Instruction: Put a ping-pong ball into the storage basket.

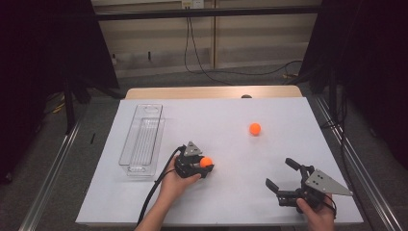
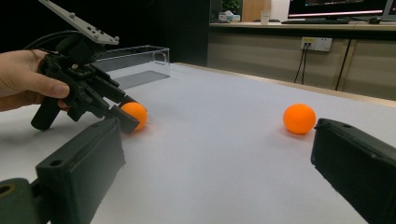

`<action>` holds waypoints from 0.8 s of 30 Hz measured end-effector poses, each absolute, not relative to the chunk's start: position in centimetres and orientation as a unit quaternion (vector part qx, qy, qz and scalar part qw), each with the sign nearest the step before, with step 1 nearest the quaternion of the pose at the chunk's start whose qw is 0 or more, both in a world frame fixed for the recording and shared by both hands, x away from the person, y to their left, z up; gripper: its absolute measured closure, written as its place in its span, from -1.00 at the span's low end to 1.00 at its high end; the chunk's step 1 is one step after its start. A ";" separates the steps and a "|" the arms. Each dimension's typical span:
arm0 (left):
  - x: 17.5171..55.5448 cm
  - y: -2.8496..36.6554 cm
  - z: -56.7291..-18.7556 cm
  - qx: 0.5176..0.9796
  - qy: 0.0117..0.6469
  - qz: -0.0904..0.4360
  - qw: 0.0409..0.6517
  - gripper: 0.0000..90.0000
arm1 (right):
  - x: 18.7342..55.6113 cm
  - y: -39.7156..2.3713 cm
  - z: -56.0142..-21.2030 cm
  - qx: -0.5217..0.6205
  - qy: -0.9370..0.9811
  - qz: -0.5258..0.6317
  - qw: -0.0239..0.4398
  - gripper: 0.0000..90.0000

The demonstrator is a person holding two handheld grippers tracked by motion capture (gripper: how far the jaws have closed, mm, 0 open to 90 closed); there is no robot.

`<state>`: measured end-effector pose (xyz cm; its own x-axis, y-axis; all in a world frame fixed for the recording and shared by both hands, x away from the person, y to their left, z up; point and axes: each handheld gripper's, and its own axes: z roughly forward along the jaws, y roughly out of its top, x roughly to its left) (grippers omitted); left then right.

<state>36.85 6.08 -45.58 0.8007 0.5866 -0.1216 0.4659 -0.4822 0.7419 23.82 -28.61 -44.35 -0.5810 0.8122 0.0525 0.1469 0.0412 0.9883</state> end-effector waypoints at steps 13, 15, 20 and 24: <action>36.9 6.1 -45.6 0.855 0.313 0.073 0.407 0.12 | 23.8 -28.6 -44.3 0.360 0.664 0.591 0.282 -0.95; 36.9 6.1 -45.6 0.855 0.314 0.073 0.407 0.12 | 23.8 -28.6 -44.3 0.360 0.665 0.590 0.282 -0.95; 36.9 6.1 -45.5 0.855 0.314 0.071 0.407 0.13 | 23.8 -28.7 -44.3 0.360 0.665 0.591 0.282 -0.95; 36.9 6.2 -45.4 0.852 0.318 0.071 0.410 0.13 | 23.8 -28.6 -44.3 0.360 0.665 0.591 0.282 -0.95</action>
